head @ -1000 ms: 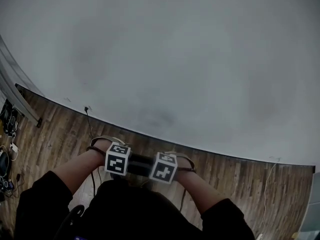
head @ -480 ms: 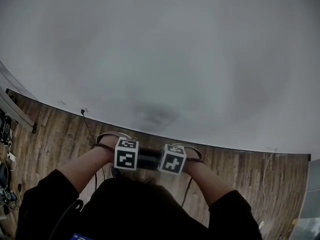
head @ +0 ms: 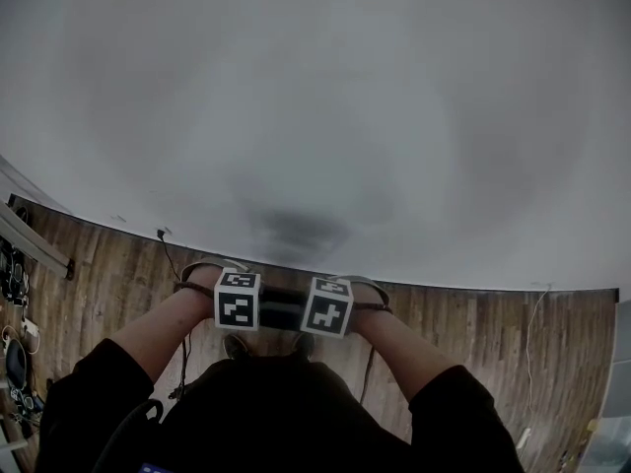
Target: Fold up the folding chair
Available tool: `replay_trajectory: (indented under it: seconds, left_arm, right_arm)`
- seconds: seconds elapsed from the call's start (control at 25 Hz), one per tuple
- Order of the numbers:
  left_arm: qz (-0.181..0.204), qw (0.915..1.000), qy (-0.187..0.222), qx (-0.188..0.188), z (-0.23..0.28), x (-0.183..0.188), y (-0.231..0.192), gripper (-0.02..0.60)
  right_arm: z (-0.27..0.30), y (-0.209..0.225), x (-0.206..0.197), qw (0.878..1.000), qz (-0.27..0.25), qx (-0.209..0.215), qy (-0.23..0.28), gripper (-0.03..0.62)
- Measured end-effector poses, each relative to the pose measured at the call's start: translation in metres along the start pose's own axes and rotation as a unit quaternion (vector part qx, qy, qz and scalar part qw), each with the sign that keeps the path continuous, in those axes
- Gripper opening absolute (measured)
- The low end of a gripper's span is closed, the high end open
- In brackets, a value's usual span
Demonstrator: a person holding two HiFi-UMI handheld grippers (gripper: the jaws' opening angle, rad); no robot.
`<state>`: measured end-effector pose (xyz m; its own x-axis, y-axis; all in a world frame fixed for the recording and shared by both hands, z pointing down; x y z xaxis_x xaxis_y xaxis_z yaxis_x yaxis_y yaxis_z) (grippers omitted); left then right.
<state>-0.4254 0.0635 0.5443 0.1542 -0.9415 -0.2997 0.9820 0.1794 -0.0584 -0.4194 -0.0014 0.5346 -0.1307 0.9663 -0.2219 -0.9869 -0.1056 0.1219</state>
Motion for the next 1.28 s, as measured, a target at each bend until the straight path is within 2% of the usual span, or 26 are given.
replay_trajectory:
  seconds: [0.2, 0.56, 0.68, 1.28]
  left_arm:
    - [-0.011, 0.9999, 0.002, -0.004, -0.002, -0.008, -0.007, 0.054]
    - [-0.003, 0.9999, 0.001, 0.013, -0.003, -0.028, -0.013, 0.057]
    - [-0.008, 0.9999, 0.007, 0.007, -0.003, -0.032, -0.013, 0.057]
    - [-0.016, 0.9998, 0.012, 0.008, -0.003, -0.033, -0.020, 0.065]
  right_arm:
    - [0.000, 0.010, 0.007, 1.000, -0.004, 0.002, 0.009, 0.051]
    - [0.006, 0.007, 0.025, 0.999, 0.010, -0.002, 0.040, 0.057]
    - [0.008, 0.010, 0.030, 0.999, 0.014, -0.003, 0.049, 0.057]
    - [0.007, 0.021, 0.029, 0.997, 0.036, -0.016, 0.068, 0.069]
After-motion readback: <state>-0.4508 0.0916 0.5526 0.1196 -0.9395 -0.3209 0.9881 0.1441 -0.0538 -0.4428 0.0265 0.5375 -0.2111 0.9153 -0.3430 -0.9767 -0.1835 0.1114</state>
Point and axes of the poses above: the fingertips, and each gripper's own axes: z forward along the fingers, y to its right, x out of its top, the point moved 3 cm from there along -z, backward along the fingers, and after that the axes turned 3 degrees about -y, right-handed, at the moved point
